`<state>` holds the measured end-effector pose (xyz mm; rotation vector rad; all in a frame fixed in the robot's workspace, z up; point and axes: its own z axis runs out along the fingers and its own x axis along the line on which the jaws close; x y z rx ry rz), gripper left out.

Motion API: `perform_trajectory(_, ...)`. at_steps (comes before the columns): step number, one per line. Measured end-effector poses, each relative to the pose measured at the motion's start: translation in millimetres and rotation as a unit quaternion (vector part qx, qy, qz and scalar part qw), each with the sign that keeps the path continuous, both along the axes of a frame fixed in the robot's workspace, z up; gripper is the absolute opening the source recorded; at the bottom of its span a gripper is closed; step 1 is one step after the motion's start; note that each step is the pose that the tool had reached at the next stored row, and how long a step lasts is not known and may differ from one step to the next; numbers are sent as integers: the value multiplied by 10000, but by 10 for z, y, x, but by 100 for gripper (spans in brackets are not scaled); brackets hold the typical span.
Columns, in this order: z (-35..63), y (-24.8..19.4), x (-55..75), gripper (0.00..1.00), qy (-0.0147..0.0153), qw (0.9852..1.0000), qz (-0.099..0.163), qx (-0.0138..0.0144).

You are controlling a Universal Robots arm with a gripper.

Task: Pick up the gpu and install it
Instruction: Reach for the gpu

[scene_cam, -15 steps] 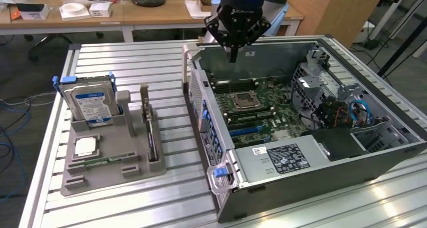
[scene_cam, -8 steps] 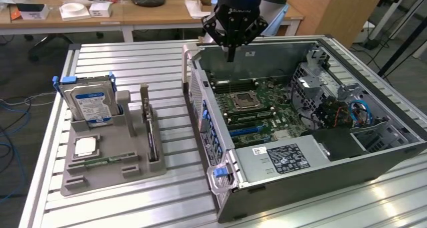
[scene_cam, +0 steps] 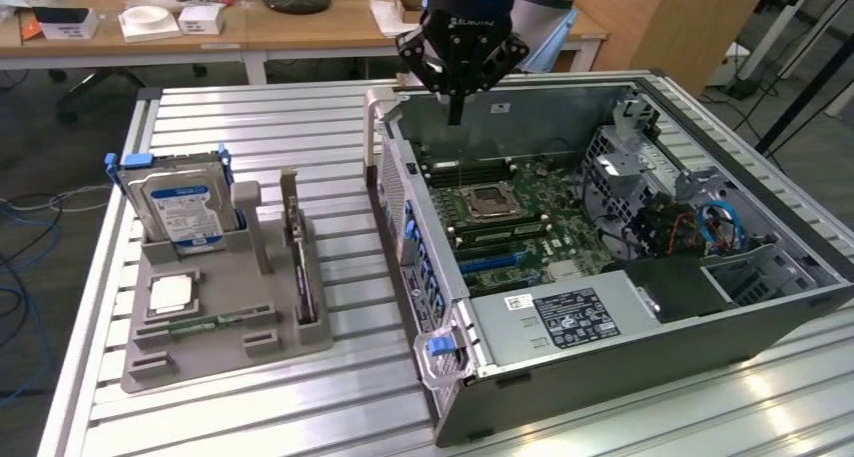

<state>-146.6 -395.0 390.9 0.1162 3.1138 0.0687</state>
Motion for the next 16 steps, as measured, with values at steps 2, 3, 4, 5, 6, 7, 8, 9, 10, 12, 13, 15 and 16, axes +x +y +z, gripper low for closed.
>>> perform_trajectory(2,-2,0,-26,11,-1,10000,0,1)
perform_trajectory(3,-2,1,-30,11,-1,10000,-1,1)
perform_trajectory(4,-2,1,-30,11,-1,10000,0,1)
perform_trajectory(5,-2,0,-31,11,-1,10000,1,1)
perform_trajectory(6,-2,0,-32,11,-1,10000,1,1)
perform_trajectory(7,-2,0,-35,11,0,10000,0,1)
perform_trajectory(8,-2,0,-41,11,-1,10000,0,1)
perform_trajectory(9,-3,0,-47,11,-1,10000,0,1)
perform_trajectory(10,-2,0,-57,11,0,10000,1,0)
perform_trajectory(12,-4,0,-79,11,-1,10000,0,1)
perform_trajectory(13,-5,0,-87,11,-1,10000,1,1)
perform_trajectory(15,-5,0,-109,11,0,10000,1,0)
perform_trajectory(16,-6,0,-121,11,-1,10000,1,1)
